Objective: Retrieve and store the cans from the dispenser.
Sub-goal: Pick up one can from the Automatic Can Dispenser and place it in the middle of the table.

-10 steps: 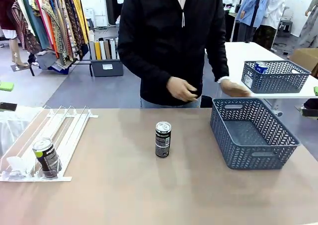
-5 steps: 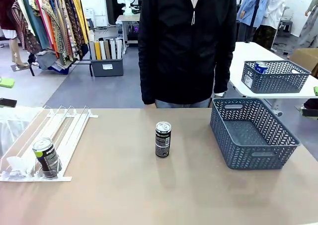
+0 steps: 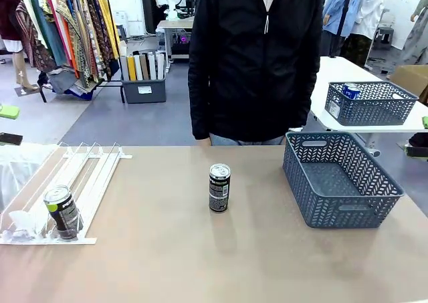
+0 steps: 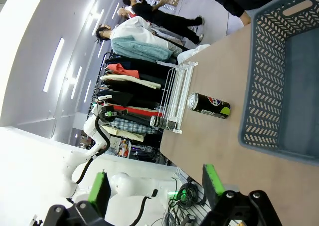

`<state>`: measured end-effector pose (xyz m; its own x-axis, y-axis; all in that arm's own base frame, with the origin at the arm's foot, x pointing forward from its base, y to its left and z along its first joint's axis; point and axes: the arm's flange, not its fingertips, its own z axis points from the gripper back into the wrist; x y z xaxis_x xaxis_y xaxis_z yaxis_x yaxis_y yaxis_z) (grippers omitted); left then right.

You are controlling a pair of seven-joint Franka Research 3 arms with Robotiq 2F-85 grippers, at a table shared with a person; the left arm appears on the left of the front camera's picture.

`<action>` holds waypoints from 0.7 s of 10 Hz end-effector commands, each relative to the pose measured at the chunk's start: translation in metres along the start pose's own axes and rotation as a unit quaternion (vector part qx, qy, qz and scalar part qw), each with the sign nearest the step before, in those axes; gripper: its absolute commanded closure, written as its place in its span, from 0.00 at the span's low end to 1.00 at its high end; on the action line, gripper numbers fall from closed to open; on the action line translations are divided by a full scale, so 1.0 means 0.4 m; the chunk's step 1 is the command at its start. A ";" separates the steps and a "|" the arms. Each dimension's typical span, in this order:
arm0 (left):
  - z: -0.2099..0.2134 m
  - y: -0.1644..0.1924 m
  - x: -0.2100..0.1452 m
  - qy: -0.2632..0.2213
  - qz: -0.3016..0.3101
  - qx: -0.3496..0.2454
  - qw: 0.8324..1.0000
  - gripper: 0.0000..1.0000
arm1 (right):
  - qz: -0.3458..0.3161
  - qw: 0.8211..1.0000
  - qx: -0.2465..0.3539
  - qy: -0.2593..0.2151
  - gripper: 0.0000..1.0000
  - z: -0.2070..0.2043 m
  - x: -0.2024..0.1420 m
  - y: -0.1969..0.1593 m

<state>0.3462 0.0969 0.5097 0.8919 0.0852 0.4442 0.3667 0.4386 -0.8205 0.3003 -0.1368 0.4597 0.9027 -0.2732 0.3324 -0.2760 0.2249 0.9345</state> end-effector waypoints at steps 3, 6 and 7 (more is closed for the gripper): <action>-0.090 -0.087 0.015 0.158 0.009 0.304 0.940 0.00 | 0.004 1.000 0.009 -0.006 0.00 -0.004 0.006 0.009; -0.182 -0.122 0.009 0.240 0.016 0.429 0.871 0.00 | 0.004 1.000 0.009 -0.006 0.00 -0.004 0.006 0.009; -0.208 -0.138 0.016 0.236 -0.001 0.452 0.860 0.00 | 0.004 1.000 0.009 -0.006 0.00 -0.004 0.006 0.009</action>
<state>0.3519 0.0007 0.5254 0.9711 -0.1568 0.1800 0.1939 0.9580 -0.2115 0.3004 -0.1366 0.4597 0.9028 -0.2727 0.3325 -0.2761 0.2251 0.9344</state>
